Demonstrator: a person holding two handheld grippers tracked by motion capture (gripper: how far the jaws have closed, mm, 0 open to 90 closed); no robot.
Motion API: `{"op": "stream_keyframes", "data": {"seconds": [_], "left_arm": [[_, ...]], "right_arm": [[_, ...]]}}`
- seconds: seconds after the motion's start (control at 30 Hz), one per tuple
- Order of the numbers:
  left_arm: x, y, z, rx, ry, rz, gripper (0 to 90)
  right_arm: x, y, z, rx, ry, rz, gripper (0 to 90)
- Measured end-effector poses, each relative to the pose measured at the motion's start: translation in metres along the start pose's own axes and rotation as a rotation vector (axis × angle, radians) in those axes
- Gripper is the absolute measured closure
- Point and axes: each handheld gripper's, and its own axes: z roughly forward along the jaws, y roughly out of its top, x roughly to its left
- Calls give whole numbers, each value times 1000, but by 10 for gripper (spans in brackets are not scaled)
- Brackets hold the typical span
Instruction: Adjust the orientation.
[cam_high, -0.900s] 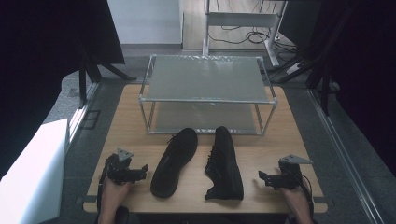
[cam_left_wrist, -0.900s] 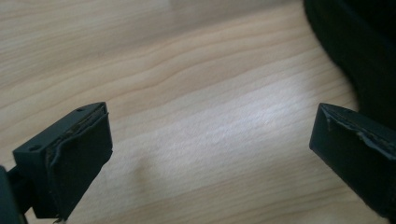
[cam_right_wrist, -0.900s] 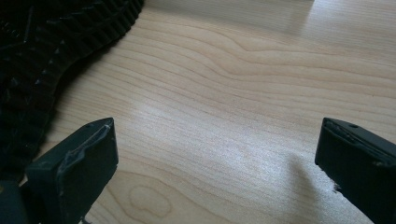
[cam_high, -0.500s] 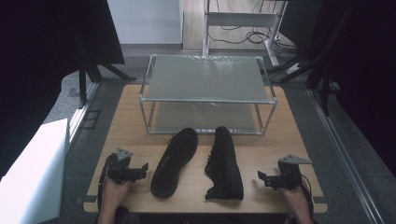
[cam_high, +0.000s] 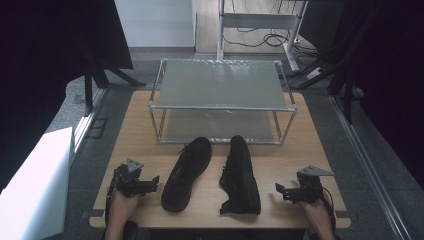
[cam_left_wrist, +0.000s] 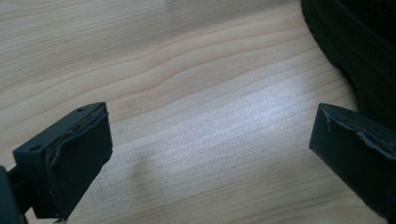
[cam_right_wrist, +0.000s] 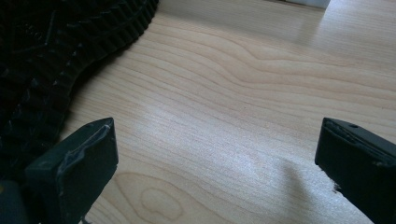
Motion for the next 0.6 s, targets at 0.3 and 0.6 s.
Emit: {"op": "stream_keyframes", "data": {"seconds": [0.3,0.6], "left_arm": [[-2,0,2,10,-2,14,0],[-2,-1,2,15,-5,12,0]], "right_arm": [[4,6,-7,-20,10,-7,0],[7,13,-12,-24,25,-15,0]]}}
